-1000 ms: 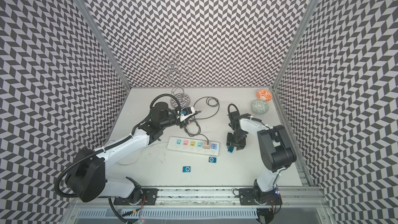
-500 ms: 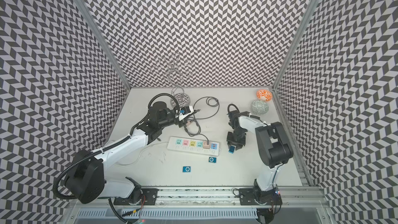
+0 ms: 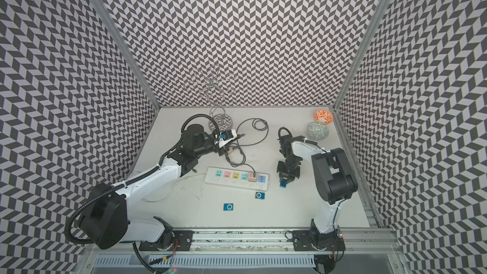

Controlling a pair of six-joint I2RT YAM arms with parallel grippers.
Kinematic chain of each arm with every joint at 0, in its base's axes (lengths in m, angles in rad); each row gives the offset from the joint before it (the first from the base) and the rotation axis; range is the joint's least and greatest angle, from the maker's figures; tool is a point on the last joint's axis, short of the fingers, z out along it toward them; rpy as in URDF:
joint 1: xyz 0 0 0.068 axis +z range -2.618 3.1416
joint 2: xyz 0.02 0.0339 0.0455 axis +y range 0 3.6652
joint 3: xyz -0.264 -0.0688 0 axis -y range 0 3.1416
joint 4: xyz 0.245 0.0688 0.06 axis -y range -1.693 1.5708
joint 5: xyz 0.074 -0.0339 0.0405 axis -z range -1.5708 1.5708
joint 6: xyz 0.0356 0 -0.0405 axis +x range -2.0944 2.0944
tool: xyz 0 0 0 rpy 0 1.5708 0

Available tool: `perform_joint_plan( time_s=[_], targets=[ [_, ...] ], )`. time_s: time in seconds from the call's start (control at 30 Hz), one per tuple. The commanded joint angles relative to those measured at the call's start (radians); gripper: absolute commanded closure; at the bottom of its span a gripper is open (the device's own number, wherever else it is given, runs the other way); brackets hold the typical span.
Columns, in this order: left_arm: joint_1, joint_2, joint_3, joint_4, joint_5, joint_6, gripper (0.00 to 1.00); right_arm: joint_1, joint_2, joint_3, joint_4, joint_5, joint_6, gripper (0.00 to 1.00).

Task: Charge mp3
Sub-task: Adjust the mp3 player at the center of the board.

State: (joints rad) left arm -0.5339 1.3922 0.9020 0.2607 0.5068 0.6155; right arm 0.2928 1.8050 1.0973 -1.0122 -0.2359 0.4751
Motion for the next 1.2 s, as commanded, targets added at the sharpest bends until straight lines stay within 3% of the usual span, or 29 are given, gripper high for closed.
perform_joint_plan(
  time_s=[0.0, 0.2, 0.4, 0.53, 0.87, 1.17],
  targets=[
    [0.005, -0.024, 0.009, 0.032, 0.018, 0.004, 1.00, 0.022, -0.033, 0.004, 0.162, 0.067, 0.024, 0.77],
    [0.000, -0.029, 0.009, 0.042, 0.024, -0.013, 1.00, 0.132, -0.291, -0.116, 0.476, 0.255, 0.130, 0.83],
    [-0.039, -0.032, -0.002, 0.046, 0.016, -0.019, 1.00, 0.255, -0.542, -0.477, 0.920, 0.465, 0.229, 0.88],
    [-0.065, -0.038, -0.004, 0.048, 0.010, -0.017, 1.00, 0.312, -0.649, -0.745, 1.252, 0.562, 0.227, 0.87],
    [-0.139, -0.056, -0.026, 0.062, -0.039, 0.018, 1.00, 0.353, -0.658, -1.034, 1.691, 0.692, 0.172, 0.87],
    [-0.176, -0.048, -0.039, 0.059, -0.076, 0.047, 1.00, 0.376, -0.403, -1.138, 2.196, 0.706, 0.075, 0.88]
  ],
)
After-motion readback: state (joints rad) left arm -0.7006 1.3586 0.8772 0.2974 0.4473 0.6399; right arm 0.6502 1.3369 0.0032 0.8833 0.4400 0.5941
